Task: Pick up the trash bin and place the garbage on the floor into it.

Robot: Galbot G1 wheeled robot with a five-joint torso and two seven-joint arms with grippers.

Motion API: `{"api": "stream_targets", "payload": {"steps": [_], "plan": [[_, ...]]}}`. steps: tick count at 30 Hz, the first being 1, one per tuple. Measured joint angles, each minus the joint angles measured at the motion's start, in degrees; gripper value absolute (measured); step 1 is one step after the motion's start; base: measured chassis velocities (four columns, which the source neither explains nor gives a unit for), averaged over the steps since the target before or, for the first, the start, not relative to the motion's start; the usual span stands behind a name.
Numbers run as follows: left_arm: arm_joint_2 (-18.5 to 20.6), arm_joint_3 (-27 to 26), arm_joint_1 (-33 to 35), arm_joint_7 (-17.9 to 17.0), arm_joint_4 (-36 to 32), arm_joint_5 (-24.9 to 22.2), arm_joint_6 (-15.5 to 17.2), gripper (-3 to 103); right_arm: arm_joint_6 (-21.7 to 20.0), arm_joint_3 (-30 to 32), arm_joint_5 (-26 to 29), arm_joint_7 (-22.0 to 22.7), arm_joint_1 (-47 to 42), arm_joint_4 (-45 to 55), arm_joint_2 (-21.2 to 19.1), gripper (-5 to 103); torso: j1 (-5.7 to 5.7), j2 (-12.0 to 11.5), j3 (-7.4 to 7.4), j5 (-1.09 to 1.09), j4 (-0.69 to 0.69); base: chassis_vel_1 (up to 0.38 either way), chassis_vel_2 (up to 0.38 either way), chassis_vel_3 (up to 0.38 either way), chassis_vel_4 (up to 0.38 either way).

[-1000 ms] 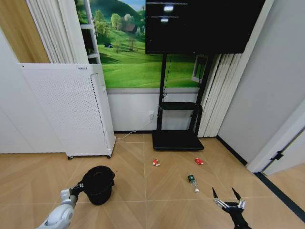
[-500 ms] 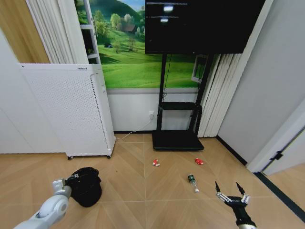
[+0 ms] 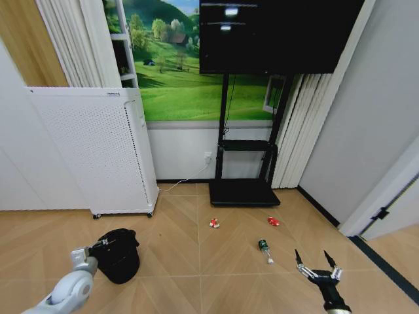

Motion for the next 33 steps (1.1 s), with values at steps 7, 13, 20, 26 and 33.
{"api": "stream_targets", "payload": {"steps": [7,13,20,26,33], "plan": [[-0.69,-0.76,2.35,-0.75,-3.87,2.08,-0.1,19,0.81,0.3,0.11,-0.94,-0.26,-1.53,0.18,100,0.0,0.0,0.0,0.01,-0.02,0.0,0.0,0.0,0.0],[-0.29,-4.92,7.47,-1.22,-7.17,1.48,0.49,36,1.14,-0.15,0.1,-1.46,0.16,-2.25,0.68,100,0.0,0.0,0.0,0.02,-0.01,0.0,0.0,0.0,0.0],[-1.54,-7.57,10.6,-0.82,-6.59,2.32,0.14,62,1.29,-0.62,0.22,-1.74,0.78,-2.71,0.75,100,0.0,0.0,0.0,0.0,0.0,0.0,0.0,0.0,0.0],[-2.76,-7.78,11.35,-0.92,-6.85,2.51,0.12,85,1.84,-0.58,0.29,-2.39,0.49,-2.83,0.89,100,0.0,0.0,0.0,0.01,-0.01,0.0,0.0,0.0,0.0],[-4.46,-9.76,13.77,-1.05,-7.14,2.02,0.12,100,2.77,-0.31,0.21,-3.19,0.09,-3.45,1.27,100,0.0,0.0,0.0,0.02,-0.02,0.0,0.0,0.0,0.0]]}}
